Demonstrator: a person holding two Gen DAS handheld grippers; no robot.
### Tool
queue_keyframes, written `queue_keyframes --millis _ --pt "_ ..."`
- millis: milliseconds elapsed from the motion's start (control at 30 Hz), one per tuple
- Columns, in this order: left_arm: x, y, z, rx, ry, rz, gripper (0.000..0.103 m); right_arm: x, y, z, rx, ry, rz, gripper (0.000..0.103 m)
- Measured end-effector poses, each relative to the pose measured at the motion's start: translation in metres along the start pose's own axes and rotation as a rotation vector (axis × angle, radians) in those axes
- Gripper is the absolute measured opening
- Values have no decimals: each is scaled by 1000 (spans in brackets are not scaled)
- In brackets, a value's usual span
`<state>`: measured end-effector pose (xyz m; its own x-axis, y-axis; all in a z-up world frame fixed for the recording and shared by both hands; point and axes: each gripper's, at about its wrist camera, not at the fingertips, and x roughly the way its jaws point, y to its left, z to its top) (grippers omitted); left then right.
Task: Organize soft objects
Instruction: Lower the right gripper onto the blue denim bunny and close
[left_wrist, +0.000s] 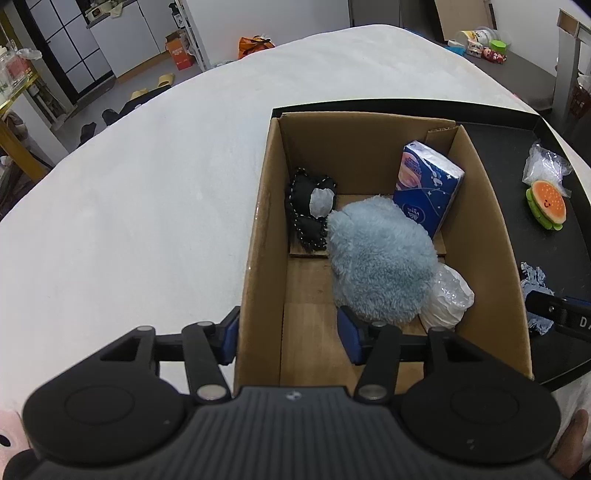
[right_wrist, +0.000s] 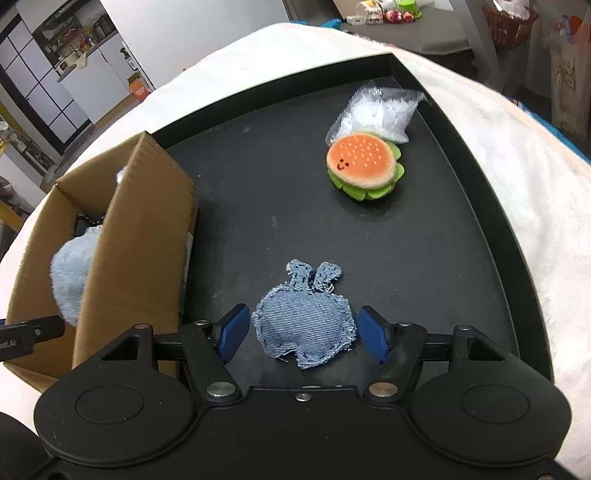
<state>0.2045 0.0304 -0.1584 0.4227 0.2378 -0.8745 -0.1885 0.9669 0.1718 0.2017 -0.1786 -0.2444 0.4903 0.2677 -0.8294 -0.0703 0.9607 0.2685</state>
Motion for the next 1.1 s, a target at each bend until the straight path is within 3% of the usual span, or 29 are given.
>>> queue_keyframes --millis 167,200,267,333,733,1100 --pt "1 -3 1 12 3 12 54 8 -2 -2 -20 11 -28 62" --pt "1 -3 1 12 5 12 54 7 -1 -3 -32 8 -35 58" --pt "1 -4 1 12 4 15 54 6 -1 -3 -35 6 -33 37" --pt "1 -5 0 15 3 18 54 4 -4 -2 -18 11 -23 31" --pt "-7 1 -1 14 -11 8 54 -22 -4 3 -4 -31 20 18" --pt "-15 11 -4 -9 -26 -19 54 -47 15 15 -28 -87 54 18"
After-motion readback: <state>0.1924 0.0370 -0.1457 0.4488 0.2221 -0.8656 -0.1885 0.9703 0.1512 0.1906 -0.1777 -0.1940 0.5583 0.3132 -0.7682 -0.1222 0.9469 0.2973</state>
